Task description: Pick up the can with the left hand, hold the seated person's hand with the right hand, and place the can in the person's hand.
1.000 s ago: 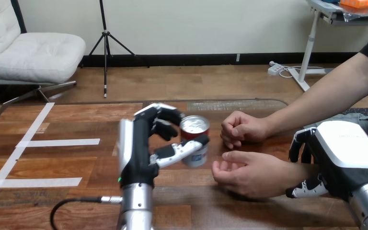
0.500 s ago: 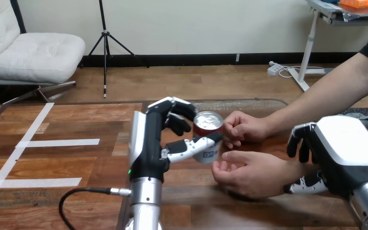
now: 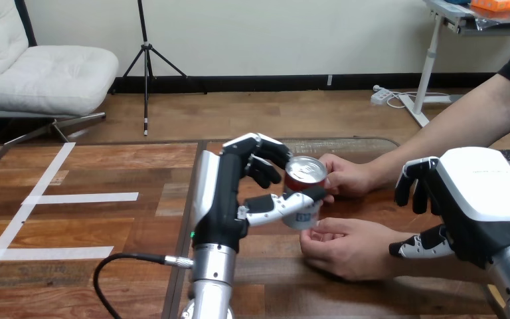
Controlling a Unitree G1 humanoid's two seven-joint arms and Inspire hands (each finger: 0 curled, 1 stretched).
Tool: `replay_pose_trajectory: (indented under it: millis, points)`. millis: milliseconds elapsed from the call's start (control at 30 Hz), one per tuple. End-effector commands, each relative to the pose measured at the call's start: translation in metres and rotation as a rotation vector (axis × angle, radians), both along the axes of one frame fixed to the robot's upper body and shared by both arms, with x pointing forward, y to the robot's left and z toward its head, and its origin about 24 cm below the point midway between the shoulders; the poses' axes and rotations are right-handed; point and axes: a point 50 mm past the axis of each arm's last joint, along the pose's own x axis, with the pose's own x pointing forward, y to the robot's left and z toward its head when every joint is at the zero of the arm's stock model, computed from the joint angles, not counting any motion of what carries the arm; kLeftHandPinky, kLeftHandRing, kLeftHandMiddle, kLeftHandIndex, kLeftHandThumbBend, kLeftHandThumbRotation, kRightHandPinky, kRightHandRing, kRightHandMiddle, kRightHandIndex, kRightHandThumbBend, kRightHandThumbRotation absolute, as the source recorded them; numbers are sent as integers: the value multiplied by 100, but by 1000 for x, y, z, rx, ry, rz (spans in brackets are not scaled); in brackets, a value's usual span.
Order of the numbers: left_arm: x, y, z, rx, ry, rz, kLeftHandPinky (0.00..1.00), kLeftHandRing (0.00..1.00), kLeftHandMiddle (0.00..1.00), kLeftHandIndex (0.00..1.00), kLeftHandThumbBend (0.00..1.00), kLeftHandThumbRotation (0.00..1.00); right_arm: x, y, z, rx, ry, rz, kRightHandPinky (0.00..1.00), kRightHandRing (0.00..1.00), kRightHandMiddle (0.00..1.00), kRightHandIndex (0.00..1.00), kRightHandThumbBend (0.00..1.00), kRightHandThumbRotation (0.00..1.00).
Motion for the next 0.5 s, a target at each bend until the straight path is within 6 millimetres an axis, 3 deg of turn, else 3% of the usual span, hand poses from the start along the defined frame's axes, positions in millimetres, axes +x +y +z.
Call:
replay_pose_trajectory:
  millis: [0,467]
  points:
    - [5,-29,22,-90,-71,-58,37,40,44,45,56,0,2,3,18,24,-85,4,28,33,39,44,95,0]
    - [1,-33,19,-85,-69,-81,38,41,44,46,55,0,-1,5,19,23,-97,14,29,33,38,44,95,0]
